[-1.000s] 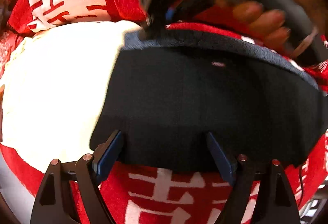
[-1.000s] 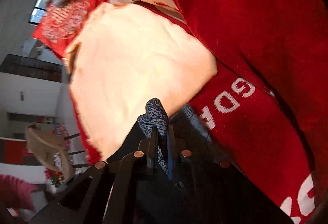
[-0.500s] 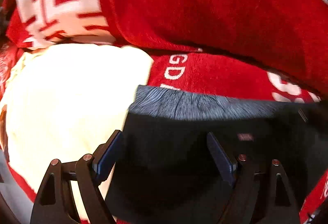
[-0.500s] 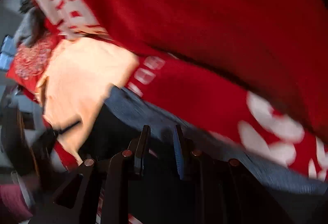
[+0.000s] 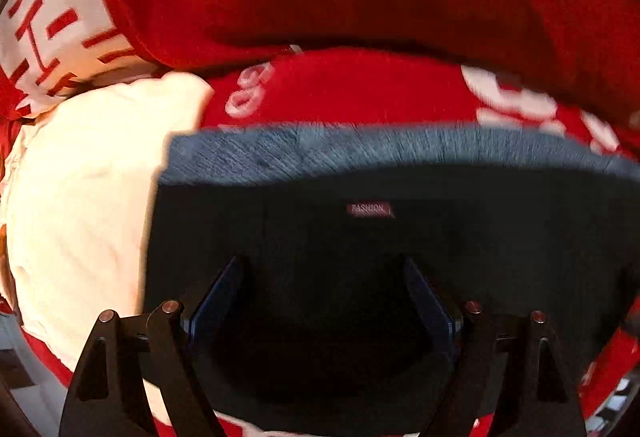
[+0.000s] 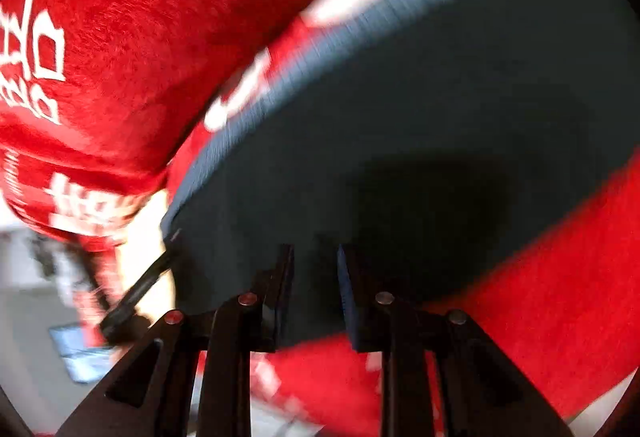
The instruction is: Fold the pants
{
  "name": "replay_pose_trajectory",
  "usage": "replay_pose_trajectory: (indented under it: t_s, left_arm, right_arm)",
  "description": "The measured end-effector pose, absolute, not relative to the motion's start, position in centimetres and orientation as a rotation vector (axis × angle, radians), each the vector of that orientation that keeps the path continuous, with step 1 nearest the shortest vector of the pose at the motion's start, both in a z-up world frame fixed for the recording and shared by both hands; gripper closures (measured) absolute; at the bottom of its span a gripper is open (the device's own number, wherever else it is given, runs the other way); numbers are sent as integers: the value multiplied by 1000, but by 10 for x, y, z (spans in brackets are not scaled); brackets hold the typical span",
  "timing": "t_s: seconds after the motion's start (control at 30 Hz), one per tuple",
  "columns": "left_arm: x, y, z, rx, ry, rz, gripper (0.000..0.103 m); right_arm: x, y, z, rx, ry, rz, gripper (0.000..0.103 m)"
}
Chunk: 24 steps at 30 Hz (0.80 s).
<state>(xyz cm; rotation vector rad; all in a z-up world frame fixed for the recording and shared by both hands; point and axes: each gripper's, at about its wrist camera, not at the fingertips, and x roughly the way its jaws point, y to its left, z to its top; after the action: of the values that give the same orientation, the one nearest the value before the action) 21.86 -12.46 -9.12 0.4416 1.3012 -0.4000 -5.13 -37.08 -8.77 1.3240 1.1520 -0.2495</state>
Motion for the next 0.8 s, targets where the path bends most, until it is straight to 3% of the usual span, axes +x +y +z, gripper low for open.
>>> replay_pose_trajectory:
  t_s: [0.07,0.23,0.57,0.6,0.63,0.67,0.8]
  left_arm:
    - [207,-127,-90,475,1231,-390,10]
    - [210,-121,-88,438,1272,-392,9]
    - [162,-158,-58,537,1289,-518,9]
    - [154,-164,-62,553,1305,-531,9]
    - [148,-170,-66,561,1321,-538,9]
    - [141,-172,-68,564,1334,-551,9]
    - [112,-167,-70,630,1309,-608,9]
  right_arm:
    - [-60,-357,-98,1383,1151,-210,78]
    - [-65,-355,-119,1495,1043,-210,77]
    - [-84,-399,-121,1546,917,-352,67]
    - [-89,-405,-123,1554,915,-361,72]
    - [-87,-410,-124,1555,928,-378,87]
    - [-84,-412,-121,1548,937,-387,96]
    - [-85,-404,-84,1398,927,-365,96]
